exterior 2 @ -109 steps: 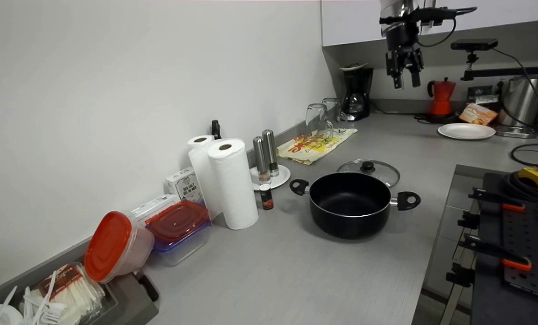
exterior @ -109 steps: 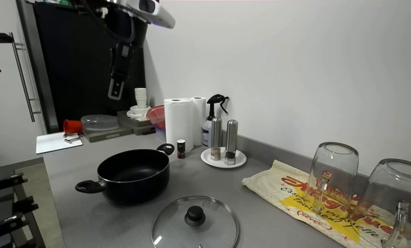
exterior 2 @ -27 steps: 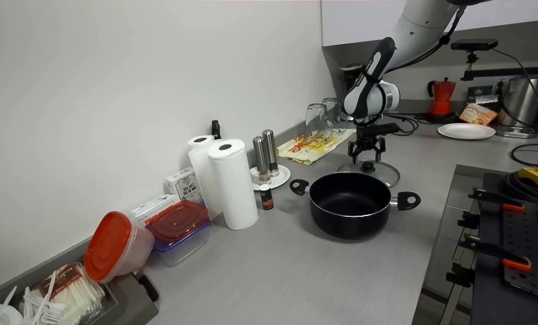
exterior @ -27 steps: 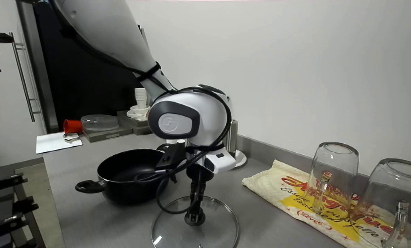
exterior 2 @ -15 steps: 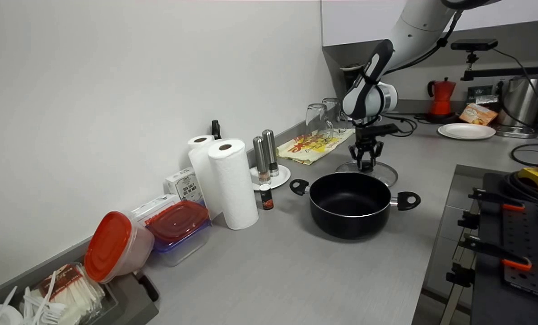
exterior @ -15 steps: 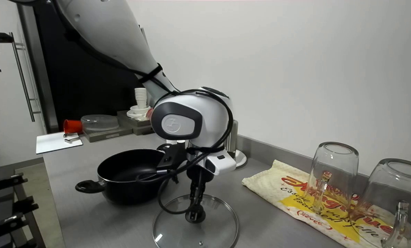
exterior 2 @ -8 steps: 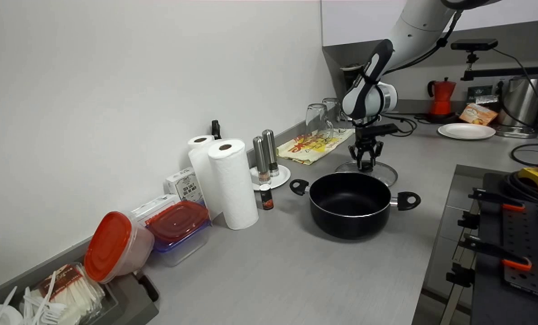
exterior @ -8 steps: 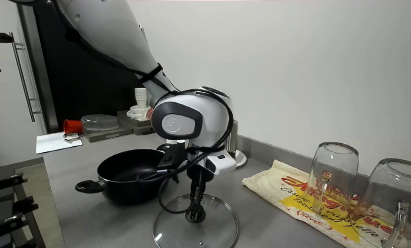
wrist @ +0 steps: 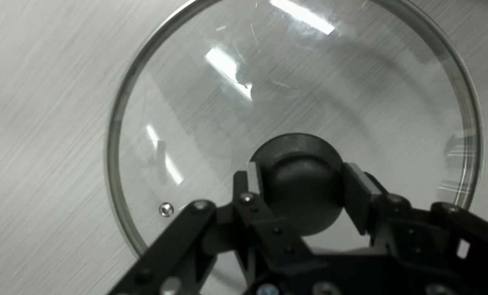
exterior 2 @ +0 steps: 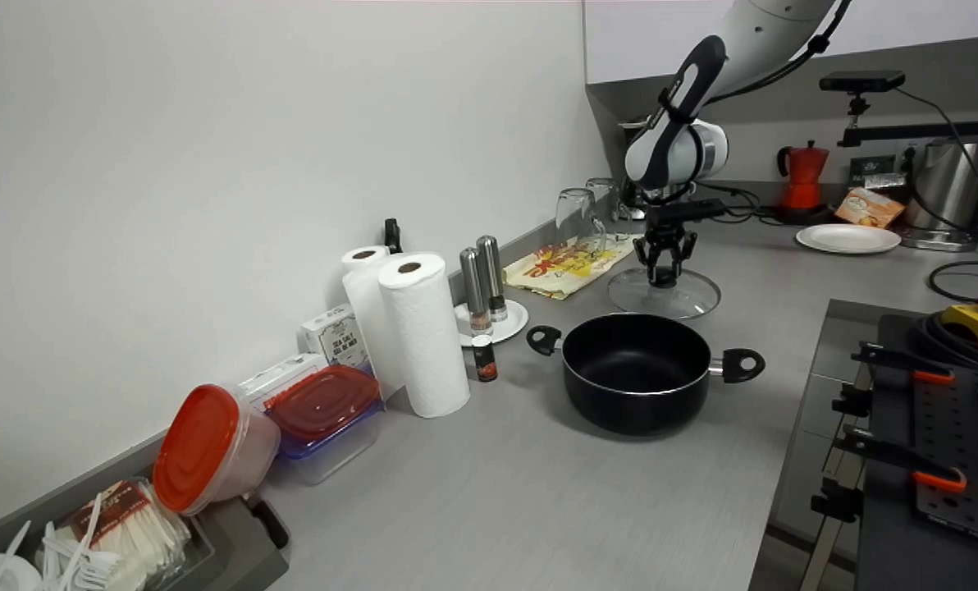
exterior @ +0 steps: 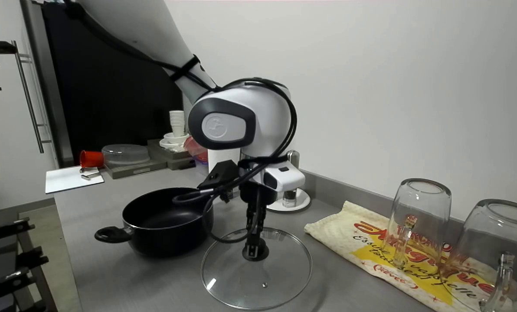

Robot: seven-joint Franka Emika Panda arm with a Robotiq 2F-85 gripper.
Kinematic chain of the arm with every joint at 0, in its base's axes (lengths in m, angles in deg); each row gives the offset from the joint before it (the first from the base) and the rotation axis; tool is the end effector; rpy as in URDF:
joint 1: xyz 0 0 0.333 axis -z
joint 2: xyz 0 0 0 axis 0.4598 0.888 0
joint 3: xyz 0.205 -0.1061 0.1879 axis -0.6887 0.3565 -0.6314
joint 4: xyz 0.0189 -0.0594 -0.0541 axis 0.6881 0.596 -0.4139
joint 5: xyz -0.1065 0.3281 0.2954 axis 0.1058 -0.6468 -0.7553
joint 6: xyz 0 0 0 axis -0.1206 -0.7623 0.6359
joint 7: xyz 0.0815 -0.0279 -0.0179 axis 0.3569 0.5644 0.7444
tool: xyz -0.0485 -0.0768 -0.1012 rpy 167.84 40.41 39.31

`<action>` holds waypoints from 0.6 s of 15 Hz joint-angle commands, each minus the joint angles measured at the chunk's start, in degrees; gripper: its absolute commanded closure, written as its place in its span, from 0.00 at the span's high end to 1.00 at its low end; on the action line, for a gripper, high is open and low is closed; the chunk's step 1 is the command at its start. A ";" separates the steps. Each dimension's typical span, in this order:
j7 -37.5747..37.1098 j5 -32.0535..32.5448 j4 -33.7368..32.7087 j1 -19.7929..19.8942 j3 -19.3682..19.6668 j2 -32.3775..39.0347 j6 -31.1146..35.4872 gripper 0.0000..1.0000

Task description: Cover the pot with the clear lid

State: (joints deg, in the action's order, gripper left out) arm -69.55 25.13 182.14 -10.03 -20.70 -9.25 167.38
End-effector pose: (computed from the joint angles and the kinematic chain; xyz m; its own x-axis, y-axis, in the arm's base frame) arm 0.5899 -0.3250 0.0574 0.6862 -0.7264 -0.0372 -0.7264 -0.6871 0.0173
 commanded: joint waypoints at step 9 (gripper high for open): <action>1.26 7.27 18.19 -5.04 0.98 -28.61 -12.54 0.25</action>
State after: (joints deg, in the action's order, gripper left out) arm -69.34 29.93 193.76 -13.33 -20.26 -27.51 160.18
